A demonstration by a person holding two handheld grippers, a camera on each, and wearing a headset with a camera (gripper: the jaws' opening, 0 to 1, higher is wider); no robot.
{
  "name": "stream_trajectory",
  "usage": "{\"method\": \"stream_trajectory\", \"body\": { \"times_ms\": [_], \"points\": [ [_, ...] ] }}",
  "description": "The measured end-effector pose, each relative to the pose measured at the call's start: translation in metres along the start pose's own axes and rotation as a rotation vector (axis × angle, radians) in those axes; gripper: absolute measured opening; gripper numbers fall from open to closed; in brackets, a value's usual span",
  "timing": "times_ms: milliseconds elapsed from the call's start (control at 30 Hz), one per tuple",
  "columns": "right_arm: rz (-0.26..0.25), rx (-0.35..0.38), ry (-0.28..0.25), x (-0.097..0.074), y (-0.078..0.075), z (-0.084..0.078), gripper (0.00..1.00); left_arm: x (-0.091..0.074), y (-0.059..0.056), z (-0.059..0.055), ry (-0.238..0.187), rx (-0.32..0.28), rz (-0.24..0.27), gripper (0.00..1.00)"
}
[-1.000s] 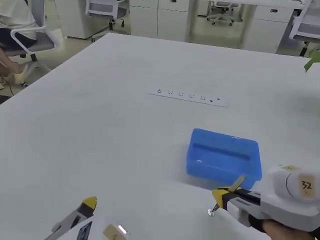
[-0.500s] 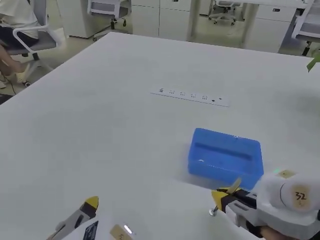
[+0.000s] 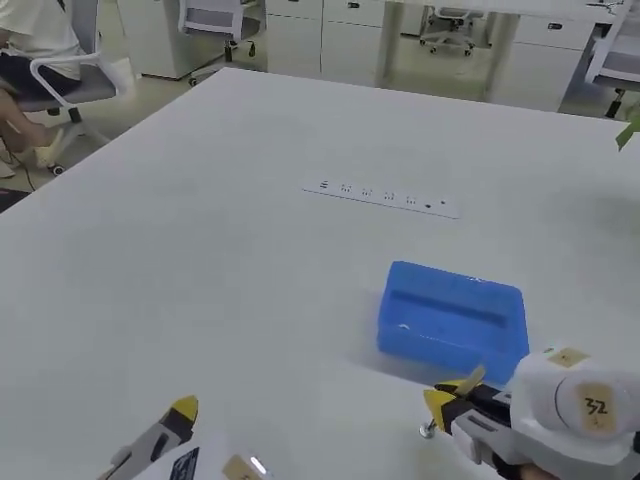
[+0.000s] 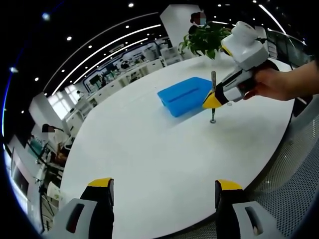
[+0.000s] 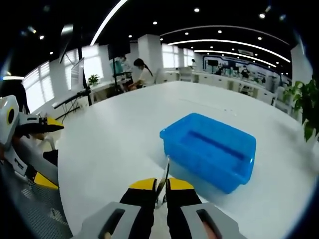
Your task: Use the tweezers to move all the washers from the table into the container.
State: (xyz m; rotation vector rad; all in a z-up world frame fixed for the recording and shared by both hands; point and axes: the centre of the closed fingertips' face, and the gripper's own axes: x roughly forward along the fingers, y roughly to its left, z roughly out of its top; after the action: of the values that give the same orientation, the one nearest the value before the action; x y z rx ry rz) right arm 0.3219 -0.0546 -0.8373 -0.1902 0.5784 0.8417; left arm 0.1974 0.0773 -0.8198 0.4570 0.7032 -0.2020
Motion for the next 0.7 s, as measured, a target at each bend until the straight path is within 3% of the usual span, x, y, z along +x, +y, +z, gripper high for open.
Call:
{"method": "stream_trajectory", "body": {
  "times_ms": [133, 367, 600, 700],
  "points": [
    [-0.007, -0.033, -0.005, -0.0015, 0.0001, 0.0015, 0.04, 0.0001, 0.0001, 0.0000, -0.001, 0.001, 0.000, 0.85],
    [-0.001, -0.012, 0.000, -0.0003, -0.0004, -0.0004, 0.04, 0.0002, 0.0008, -0.0008, 0.002, 0.002, 0.004, 0.85],
    [0.011, -0.035, 0.012, -0.0015, 0.0017, -0.0016, 0.03, -0.0001, 0.0010, -0.0008, 0.003, 0.002, 0.005, 0.85],
    [0.028, -0.001, 0.022, -0.0025, 0.0015, -0.0015, 0.03, -0.0003, 0.0011, -0.0004, 0.001, 0.001, 0.005, 0.85]
  ]
}}
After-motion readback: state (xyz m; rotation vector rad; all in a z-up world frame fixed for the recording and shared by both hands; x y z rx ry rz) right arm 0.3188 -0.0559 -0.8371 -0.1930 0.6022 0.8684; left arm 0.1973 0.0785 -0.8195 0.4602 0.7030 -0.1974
